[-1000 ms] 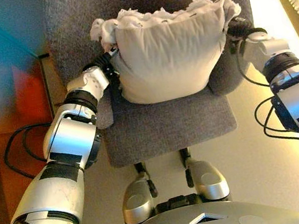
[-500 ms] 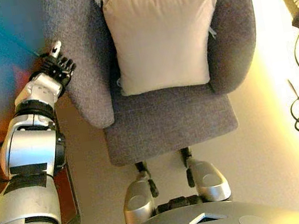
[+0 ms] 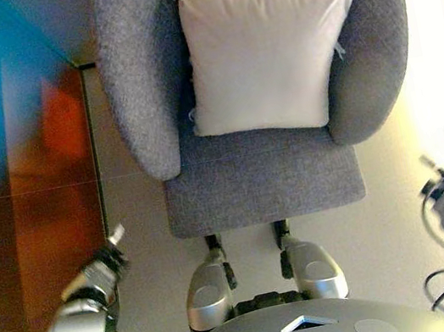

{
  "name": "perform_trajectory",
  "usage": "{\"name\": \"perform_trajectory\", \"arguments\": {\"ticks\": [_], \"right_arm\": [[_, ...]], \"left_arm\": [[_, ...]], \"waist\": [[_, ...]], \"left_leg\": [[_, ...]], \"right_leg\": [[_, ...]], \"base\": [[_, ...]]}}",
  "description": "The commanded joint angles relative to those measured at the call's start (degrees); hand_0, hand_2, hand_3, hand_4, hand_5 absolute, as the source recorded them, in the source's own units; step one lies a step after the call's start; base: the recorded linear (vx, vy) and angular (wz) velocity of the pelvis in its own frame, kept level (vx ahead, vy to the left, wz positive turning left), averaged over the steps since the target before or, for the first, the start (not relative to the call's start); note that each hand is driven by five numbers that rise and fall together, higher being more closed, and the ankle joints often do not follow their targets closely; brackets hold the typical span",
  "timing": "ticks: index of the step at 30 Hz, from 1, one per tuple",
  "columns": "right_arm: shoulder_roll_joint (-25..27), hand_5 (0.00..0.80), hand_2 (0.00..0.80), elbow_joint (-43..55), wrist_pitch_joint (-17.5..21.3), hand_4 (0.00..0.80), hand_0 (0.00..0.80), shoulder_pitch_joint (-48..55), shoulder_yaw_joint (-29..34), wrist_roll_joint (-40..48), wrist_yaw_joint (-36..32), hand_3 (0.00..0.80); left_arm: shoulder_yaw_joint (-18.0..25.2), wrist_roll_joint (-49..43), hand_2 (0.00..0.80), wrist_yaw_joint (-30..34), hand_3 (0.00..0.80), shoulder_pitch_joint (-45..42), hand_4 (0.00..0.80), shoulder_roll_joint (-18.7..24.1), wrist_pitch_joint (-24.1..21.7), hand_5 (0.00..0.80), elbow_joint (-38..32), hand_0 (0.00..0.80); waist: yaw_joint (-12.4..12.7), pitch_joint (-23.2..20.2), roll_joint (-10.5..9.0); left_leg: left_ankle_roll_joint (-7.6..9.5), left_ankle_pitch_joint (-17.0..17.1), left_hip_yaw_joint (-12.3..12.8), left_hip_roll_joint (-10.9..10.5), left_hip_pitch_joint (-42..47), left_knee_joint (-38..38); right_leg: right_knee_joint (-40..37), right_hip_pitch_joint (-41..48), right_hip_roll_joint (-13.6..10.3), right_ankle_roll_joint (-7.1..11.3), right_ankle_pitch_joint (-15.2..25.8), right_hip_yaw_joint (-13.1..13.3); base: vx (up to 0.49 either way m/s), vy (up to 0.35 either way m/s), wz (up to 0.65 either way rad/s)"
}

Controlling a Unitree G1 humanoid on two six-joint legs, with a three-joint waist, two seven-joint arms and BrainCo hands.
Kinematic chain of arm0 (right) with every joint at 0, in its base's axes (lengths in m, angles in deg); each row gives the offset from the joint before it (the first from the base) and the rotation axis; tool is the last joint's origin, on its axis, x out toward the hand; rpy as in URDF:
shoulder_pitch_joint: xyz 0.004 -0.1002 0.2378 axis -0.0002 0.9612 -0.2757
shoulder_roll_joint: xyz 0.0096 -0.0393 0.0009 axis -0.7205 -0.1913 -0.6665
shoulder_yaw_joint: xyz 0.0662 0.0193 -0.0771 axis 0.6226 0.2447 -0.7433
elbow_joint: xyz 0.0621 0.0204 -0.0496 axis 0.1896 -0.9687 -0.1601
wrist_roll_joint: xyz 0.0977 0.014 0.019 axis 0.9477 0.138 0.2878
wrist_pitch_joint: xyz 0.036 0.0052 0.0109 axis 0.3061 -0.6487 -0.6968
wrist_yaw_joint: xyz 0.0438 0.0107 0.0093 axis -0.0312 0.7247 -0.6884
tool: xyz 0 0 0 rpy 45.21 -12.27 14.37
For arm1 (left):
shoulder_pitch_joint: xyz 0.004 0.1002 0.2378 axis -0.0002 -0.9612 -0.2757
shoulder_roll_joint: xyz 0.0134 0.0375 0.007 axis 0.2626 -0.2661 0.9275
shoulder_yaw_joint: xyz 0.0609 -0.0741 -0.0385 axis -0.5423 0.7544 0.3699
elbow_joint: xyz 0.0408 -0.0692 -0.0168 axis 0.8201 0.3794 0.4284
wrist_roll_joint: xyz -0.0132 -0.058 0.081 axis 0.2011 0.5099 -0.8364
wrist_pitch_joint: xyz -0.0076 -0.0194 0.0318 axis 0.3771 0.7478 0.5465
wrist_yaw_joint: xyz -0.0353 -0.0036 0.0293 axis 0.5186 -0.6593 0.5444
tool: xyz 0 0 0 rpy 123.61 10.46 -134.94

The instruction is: Pick up the cushion and take it to the sofa

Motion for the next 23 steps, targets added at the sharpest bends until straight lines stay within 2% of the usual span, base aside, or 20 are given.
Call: {"name": "perform_trajectory", "arguments": {"ticks": [1, 2, 6, 9, 12, 14, 23], "right_arm": [[-3.99, 0.000, 0.000, -1.75, -2.94, 0.000, 0.000, 1.97, -3.66, -7.50, -4.01, 0.000], [-6.44, 0.000, 0.000, -2.38, -6.19, 0.000, 0.000, 3.04, -5.18, -8.62, -5.61, 0.000], [-12.61, 0.000, 0.000, -5.25, -7.70, 0.000, 0.000, 4.91, -9.13, -10.14, -9.76, 0.000], [-14.88, 0.000, 0.000, -4.12, -8.65, 0.000, 0.000, 5.08, -12.00, -12.62, -12.67, 0.000], [-15.28, 0.000, 0.000, -3.09, -9.35, 0.000, 0.000, 4.26, -15.42, -17.43, -9.64, 0.000], [-15.33, 0.000, 0.000, -2.61, -10.28, 0.000, 0.000, 3.85, -16.40, -16.31, -9.79, 0.000], [-15.62, 0.000, 0.000, -3.51, -9.94, 0.000, 0.000, 4.54, -16.83, -16.40, -10.13, 0.000]], "left_arm": [[0.70, -2.06, 0.000, -3.07, 0.000, 0.56, 0.000, -3.07, 1.84, 0.000, 3.46, 0.000], [0.65, -3.54, 0.000, -4.30, 0.000, -0.15, 0.000, -4.40, 3.45, 0.000, 3.58, 0.000], [0.21, -7.76, 0.000, -5.30, 0.000, -1.44, 0.000, -9.33, 5.36, 0.000, 5.65, 0.000], [-1.34, -9.45, 0.000, -4.03, 0.000, -1.97, 0.000, -11.07, 6.67, 0.000, 5.49, 0.000], [-4.59, -10.23, 0.000, -3.89, 0.000, -1.96, 0.000, -12.91, 6.60, 0.000, 4.61, 0.000], [-5.74, -9.96, 0.000, -4.35, 0.000, -1.82, 0.000, -13.10, 6.91, 0.000, 3.85, 0.000], [-6.73, -9.91, 0.000, -4.68, 0.000, -1.48, 0.000, -12.62, 8.24, 0.000, 3.70, 0.000]], "waist": [[0.80, -1.09, -2.86], [1.27, -1.42, -2.99], [2.25, -3.17, -2.68], [2.30, -4.41, -2.37], [2.48, -5.56, -1.90], [2.60, -6.02, -1.86], [2.54, -6.78, -2.12]], "left_leg": [[-0.73, -8.35, -0.91, -0.16, 0.50, 6.26], [-0.63, -8.53, -1.22, -0.28, 0.87, 6.50], [-0.62, -9.16, -2.06, -0.27, 2.73, 6.67], [-0.71, -9.46, -2.28, -0.36, 3.76, 6.62], [-0.74, -9.49, -2.46, -0.35, 4.50, 6.37], [-0.70, -9.58, -2.60, -0.46, 5.15, 6.26], [-0.36, -9.71, -2.15, -0.26, 6.32, 6.15]], "right_leg": [[4.92, -1.26, -2.19, 0.97, -4.57, -0.13], [5.02, -0.68, -2.29, 0.70, -4.68, -0.27], [5.40, 1.50, -2.55, 0.34, -5.26, -0.95], [5.49, 2.52, -2.73, 0.40, -5.63, -1.11], [5.37, 3.38, -2.80, 0.48, -5.80, -1.50], [5.23, 4.06, -2.87, 0.54, -5.85, -1.64], [5.34, 4.98, -2.66, 0.69, -5.92, -1.37]], "base": [[0.034, -0.003, 0.17], [0.046, -0.004, 0.21], [0.097, 0.014, 0.10], [0.058, 0.047, 0.10], [0.026, 0.067, 0.08], [0.044, 0.036, 0.08], [0.013, 0.004, 0.00]]}}
